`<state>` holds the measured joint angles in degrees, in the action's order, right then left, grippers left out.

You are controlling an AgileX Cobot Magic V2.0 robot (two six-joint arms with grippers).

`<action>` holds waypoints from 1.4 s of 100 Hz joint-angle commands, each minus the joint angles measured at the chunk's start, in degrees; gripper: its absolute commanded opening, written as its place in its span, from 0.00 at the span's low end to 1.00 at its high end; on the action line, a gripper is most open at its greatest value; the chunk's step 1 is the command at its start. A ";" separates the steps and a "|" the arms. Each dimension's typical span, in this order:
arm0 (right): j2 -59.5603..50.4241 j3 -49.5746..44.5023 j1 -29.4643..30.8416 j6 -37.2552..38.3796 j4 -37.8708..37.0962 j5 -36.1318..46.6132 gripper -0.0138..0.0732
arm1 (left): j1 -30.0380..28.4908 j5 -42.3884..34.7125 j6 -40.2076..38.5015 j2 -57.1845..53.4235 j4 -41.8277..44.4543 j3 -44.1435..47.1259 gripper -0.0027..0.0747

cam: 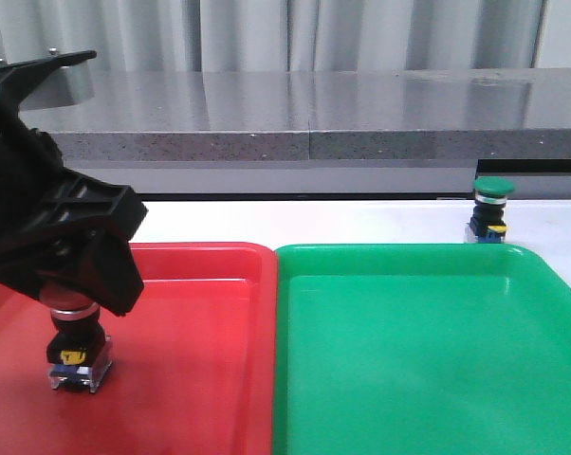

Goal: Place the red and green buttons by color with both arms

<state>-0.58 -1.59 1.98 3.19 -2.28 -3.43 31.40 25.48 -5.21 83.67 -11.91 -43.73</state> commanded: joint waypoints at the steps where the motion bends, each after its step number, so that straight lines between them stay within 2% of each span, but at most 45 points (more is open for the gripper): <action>1: -1.28 1.12 0.03 -0.44 -0.45 4.22 0.08 | 0.41 -1.61 -0.58 -1.52 -0.64 -1.07 0.66; 43: -1.28 1.12 0.03 -0.44 -0.45 4.22 0.08 | 0.29 -1.53 -0.58 -1.52 0.15 -1.07 0.66; 71: -1.28 1.12 0.03 -0.44 -0.45 4.22 0.08 | -3.56 -1.53 -0.58 -1.52 0.67 -1.07 0.66; 91: -1.28 1.12 0.03 -0.44 -0.45 4.22 0.08 | -4.22 -1.39 -0.58 -1.74 0.77 -1.07 0.66; 115: -1.28 1.12 0.03 -0.44 -0.45 4.22 0.08 | -4.22 -2.81 -0.58 -7.38 0.77 -1.07 0.65; 127: -1.28 1.12 0.03 -0.44 -0.45 4.22 0.08 | -4.30 -3.18 -0.58 -12.32 0.77 -1.07 0.57; 134: -1.28 1.12 0.03 -0.44 -0.45 4.22 0.08 | -4.30 -4.01 -0.58 -15.27 0.77 -0.97 0.45; 140: -1.28 1.12 0.03 -0.44 -0.45 4.22 0.08 | -4.30 -5.50 -0.58 -17.77 0.77 -0.55 0.30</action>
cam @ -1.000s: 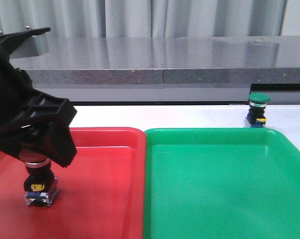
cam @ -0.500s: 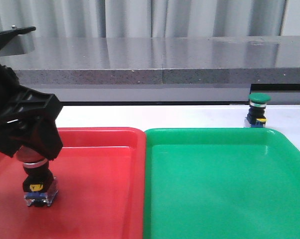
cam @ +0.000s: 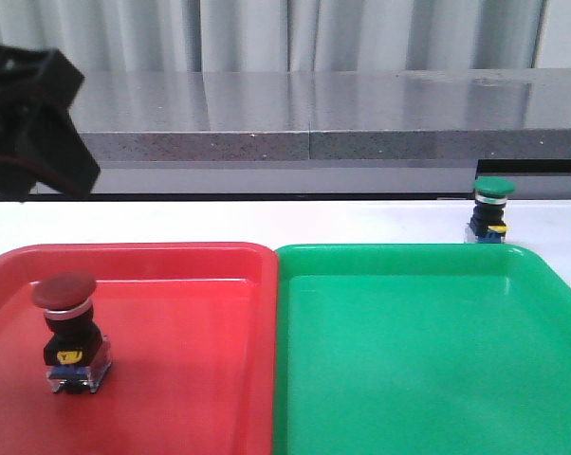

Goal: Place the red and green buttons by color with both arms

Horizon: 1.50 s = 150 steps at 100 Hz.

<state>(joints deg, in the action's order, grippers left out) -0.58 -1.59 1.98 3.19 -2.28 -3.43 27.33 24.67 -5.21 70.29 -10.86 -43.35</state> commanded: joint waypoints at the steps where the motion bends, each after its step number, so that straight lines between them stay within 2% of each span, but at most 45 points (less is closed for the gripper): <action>1: -1.28 1.12 0.03 -0.44 -0.45 4.22 0.08 | -0.23 -4.84 -0.58 -5.00 -0.28 -0.84 0.29; 12: -1.28 1.12 0.03 -0.44 -0.45 4.22 0.08 | -0.23 -7.03 -0.58 -10.16 -0.28 1.00 0.01; 45: -1.28 1.12 0.03 -0.44 -0.45 4.22 0.08 | -7.04 -9.81 -0.58 -25.56 0.12 7.48 0.01; 63: -1.28 1.12 0.03 -0.44 -0.45 4.22 0.08 | -8.38 -9.96 -0.58 -34.04 0.20 11.17 0.01; 80: -1.28 1.12 0.03 -0.44 -0.45 4.22 0.08 | -9.27 -6.43 -0.58 -41.79 1.02 14.66 0.01; 102: -1.28 1.12 0.03 -0.44 -0.45 4.22 0.08 | -9.25 -12.81 -0.58 -50.33 4.92 20.90 0.01; 133: -1.28 1.12 0.03 -0.44 -0.45 4.22 0.08 | -9.25 -14.79 -0.58 -59.64 5.50 29.05 0.01; 150: -1.28 1.12 0.03 -0.44 -0.45 4.22 0.08 | -13.82 -17.03 -0.58 -61.29 8.16 31.35 0.01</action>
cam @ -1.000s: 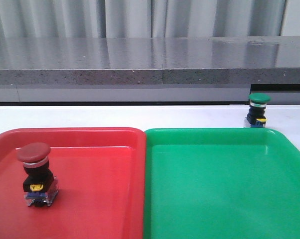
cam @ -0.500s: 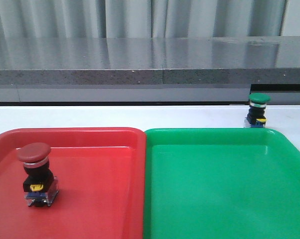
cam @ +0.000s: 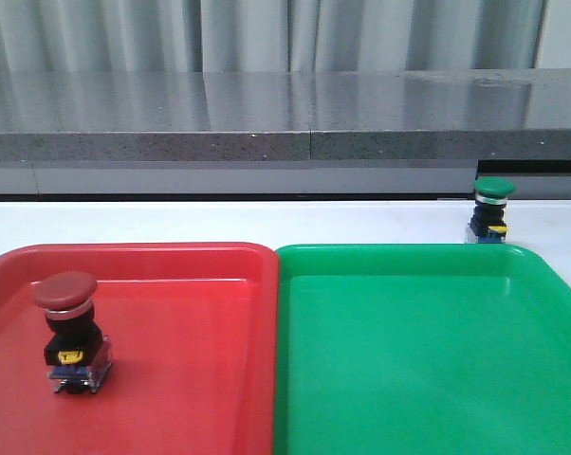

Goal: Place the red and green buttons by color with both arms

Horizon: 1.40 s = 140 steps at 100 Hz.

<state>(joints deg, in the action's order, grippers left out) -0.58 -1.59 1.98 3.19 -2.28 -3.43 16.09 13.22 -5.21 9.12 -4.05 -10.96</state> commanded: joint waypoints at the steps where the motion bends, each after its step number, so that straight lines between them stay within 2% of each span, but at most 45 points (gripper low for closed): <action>1: -1.28 1.12 0.03 -0.44 -0.45 4.22 0.08 | -2.92 -5.58 -0.58 -0.18 1.37 -0.90 0.01; 21: -1.28 1.12 0.03 -0.44 -0.45 4.22 0.08 | -11.23 -6.41 -0.58 -3.99 4.05 1.40 0.01; 49: -1.28 1.12 0.03 -0.44 -0.45 4.22 0.08 | -16.61 -12.09 -0.58 -10.97 5.28 8.05 0.01; 62: -1.28 1.12 0.03 -0.44 -0.45 4.22 0.08 | -16.71 -17.76 -0.58 -11.17 5.28 11.87 0.01; 66: -1.28 1.12 0.03 -0.44 -0.45 4.22 0.08 | -16.71 -14.81 -0.58 -11.17 5.28 11.72 0.01; 73: -1.28 1.12 0.03 -0.44 -0.45 4.24 0.08 | -16.71 -14.38 -0.58 -11.17 5.28 11.72 0.01; 140: -1.28 1.12 0.03 -0.44 -0.45 4.24 0.08 | -16.71 -14.38 -0.58 -11.17 5.28 11.72 0.01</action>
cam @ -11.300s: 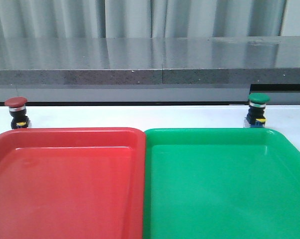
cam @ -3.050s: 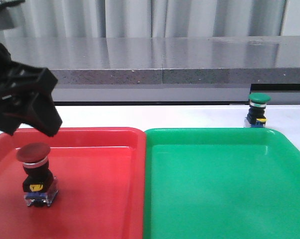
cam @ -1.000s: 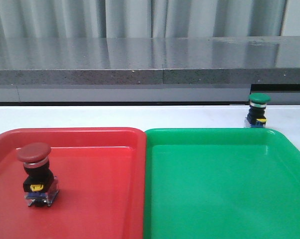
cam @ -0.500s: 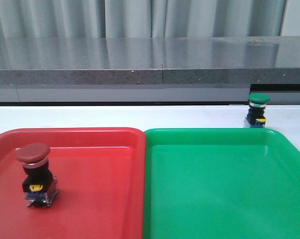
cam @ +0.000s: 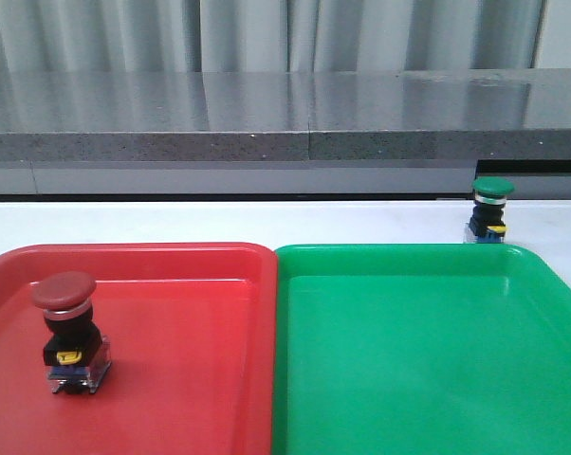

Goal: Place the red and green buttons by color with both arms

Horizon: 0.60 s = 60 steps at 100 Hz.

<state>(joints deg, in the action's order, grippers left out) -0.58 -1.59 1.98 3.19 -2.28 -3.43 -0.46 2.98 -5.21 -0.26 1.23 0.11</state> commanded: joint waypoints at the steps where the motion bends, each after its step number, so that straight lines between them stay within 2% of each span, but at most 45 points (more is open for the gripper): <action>1: -1.28 1.12 0.03 -0.44 -0.45 4.24 0.08 | -0.16 -4.14 -0.58 -1.79 0.00 0.65 0.01; 44: -1.28 1.31 0.03 -0.44 -0.45 4.19 0.08 | -0.16 -4.14 -0.58 -1.79 0.00 0.65 0.01; 60: -0.91 4.94 0.03 -0.44 -0.45 1.53 0.08 | -0.16 -4.14 -0.58 -1.79 0.00 0.65 0.01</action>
<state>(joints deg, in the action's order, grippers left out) -0.58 -0.84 1.98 3.19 -2.28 -4.79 -0.46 2.98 -5.21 -0.26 1.23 0.11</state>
